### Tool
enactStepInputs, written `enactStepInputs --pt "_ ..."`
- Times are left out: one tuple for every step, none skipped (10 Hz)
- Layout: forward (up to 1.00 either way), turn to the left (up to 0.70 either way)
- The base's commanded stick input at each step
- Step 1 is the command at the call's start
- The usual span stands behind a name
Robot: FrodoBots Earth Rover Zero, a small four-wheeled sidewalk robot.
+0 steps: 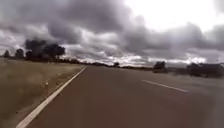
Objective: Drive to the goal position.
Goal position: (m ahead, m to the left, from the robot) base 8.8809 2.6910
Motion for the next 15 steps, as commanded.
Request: enactStepInputs --pt "0.85 0.14" --pt "0.85 0.05" --pt "0.85 0.04" --pt "0.85 0.04" --pt "0.85 0.04" --pt "0.85 0.04" --pt "0.85 0.04" --pt "0.85 0.04" --pt "0.85 0.04" --pt "0.85 0.04" --pt "0.85 0.04" --pt "0.85 0.04" --pt "0.85 0.04" --pt "0.85 0.04" --pt "0.85 0.04"
